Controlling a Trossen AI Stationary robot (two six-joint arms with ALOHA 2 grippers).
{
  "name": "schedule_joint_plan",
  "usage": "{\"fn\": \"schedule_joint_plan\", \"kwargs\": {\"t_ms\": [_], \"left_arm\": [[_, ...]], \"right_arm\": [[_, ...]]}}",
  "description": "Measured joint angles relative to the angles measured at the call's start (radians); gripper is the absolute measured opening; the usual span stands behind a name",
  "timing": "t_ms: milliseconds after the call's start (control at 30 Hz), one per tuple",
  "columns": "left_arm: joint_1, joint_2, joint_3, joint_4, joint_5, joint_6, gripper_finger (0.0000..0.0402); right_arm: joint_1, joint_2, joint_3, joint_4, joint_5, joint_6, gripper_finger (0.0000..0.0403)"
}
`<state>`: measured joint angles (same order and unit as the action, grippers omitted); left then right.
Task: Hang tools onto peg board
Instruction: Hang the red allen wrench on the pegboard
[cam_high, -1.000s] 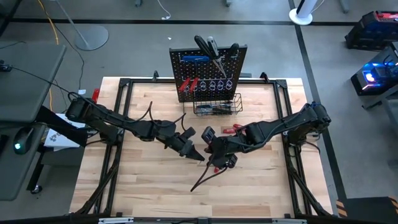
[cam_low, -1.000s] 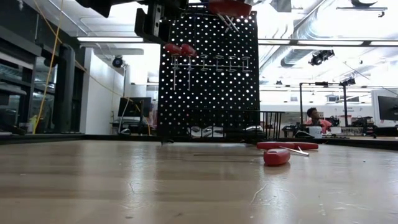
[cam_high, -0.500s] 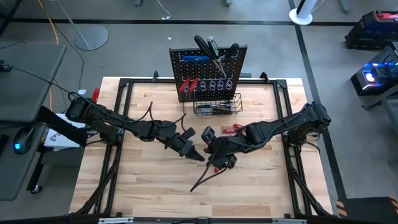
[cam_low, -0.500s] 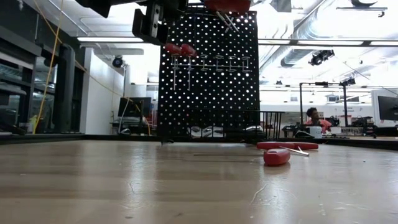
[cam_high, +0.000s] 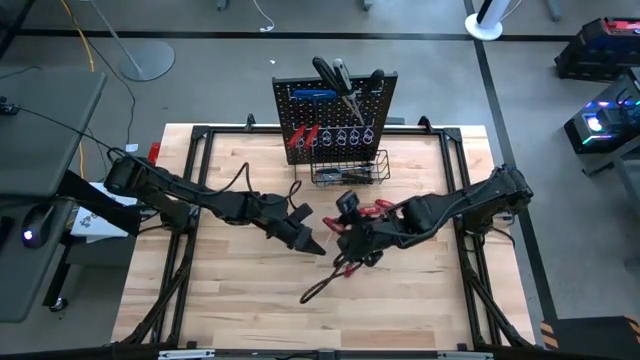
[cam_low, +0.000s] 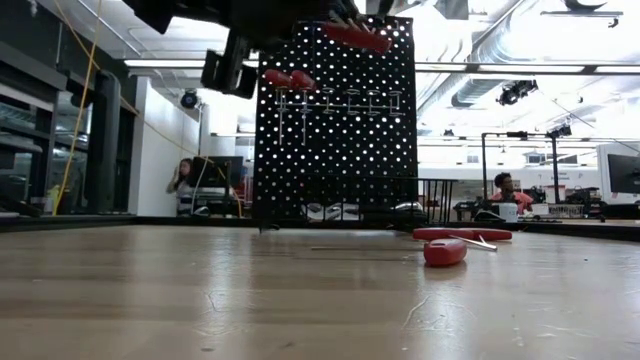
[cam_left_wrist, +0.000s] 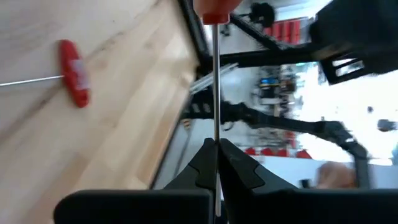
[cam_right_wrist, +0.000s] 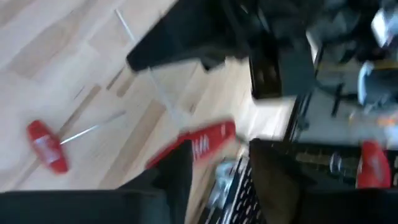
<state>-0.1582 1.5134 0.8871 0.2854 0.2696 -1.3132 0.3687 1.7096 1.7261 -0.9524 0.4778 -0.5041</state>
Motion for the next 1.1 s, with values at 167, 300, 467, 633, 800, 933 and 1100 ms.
{"fn": "schedule_joint_plan", "kwargs": {"t_ms": [167, 300, 467, 633, 800, 933, 1100], "left_arm": [[0.011, -0.079, -0.001, -0.139, -0.09, 0.11, 0.0], [0.013, -0.193, -0.001, -0.22, -0.357, 0.265, 0.0], [0.011, -0.304, 0.0, -0.063, -0.657, 0.536, 0.0], [0.003, -0.264, 0.023, 0.112, -0.707, 0.7, 0.0], [-0.02, -0.148, 0.13, 0.073, -0.64, 0.797, 0.0], [-0.019, -0.077, 0.217, 0.081, -0.519, 0.849, 0.0], [-0.018, -0.022, 0.271, 0.078, -0.51, 0.883, 0.0]], "right_arm": [[-0.028, -0.028, 0.111, -0.247, -0.116, 0.362, 0.0172], [-0.045, -0.178, 0.016, -0.181, -0.168, 0.6, 0.0164], [-0.025, -0.451, -0.302, 0.252, -0.078, 0.866, 0.0156], [-0.041, -0.602, -0.641, 0.867, 0.034, 1.015, 0.0156], [-0.089, -0.58, -0.741, 1.115, -0.008, 1.07, 0.0156], [-0.108, -0.528, -0.699, 1.088, -0.071, 1.039, 0.0156], [-0.127, -0.485, -0.617, 1.03, -0.113, 0.959, 0.0156]]}}
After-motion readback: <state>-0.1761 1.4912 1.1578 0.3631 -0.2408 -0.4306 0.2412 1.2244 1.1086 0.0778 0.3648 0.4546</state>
